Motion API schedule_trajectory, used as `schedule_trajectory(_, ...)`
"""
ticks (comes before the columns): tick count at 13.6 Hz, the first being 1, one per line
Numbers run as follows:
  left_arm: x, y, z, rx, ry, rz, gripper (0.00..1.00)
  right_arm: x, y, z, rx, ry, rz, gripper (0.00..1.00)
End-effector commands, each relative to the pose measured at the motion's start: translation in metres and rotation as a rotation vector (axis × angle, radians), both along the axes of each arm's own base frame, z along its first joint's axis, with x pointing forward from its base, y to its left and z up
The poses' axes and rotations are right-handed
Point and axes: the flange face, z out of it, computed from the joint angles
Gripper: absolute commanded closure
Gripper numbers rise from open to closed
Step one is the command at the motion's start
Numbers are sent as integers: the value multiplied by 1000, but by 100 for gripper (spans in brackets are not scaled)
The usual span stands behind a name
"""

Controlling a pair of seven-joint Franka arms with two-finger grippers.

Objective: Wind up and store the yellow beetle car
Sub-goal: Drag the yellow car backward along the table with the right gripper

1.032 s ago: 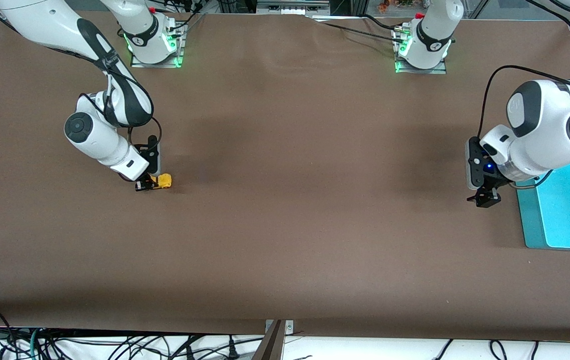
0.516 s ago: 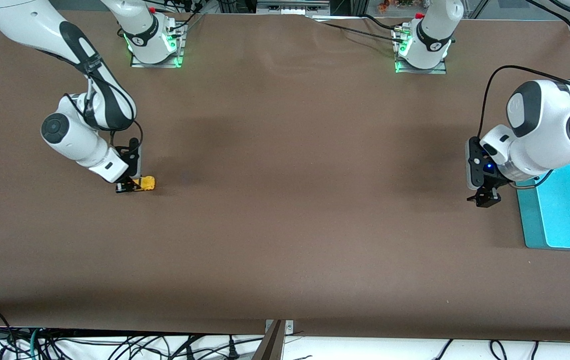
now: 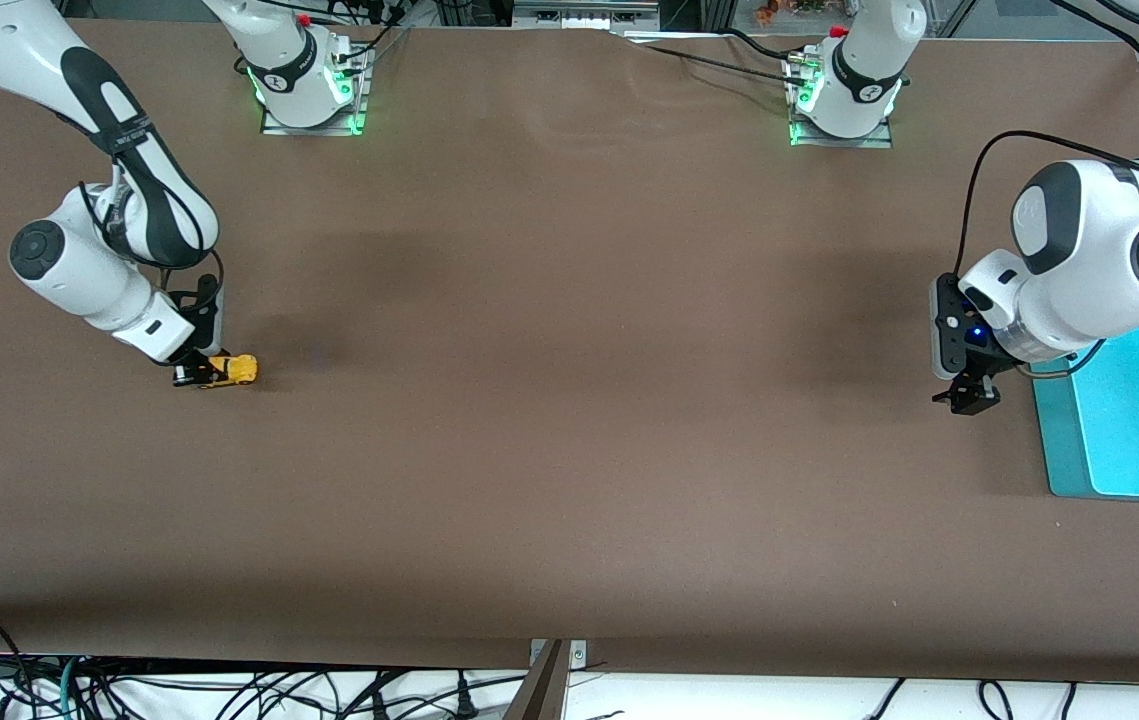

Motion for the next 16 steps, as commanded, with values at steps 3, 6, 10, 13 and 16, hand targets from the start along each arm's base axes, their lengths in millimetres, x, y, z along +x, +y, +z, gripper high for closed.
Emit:
schedule_trajectory(3, 0, -2, 3, -7, -13, -24, 0, -22, -59, -51, 25, 54, 44, 62)
schedule_trajectory(6, 1, -1, -1, -9, -7, -22, 0, -15, -63, -46, 23, 42, 36, 62)
schedule_trajectory(10, 3, -1, 0, -9, -12, -25, 0, 0, -61, -39, 41, 63, 22, 16)
schedule_trajectory(13, 3, -1, 0, -9, -12, -23, 0, 17, -46, -24, 60, 83, 47, 0)
schedule_trajectory(16, 7, -1, 1, -9, -17, -25, 0, 25, -37, -14, 68, 91, 55, 0)
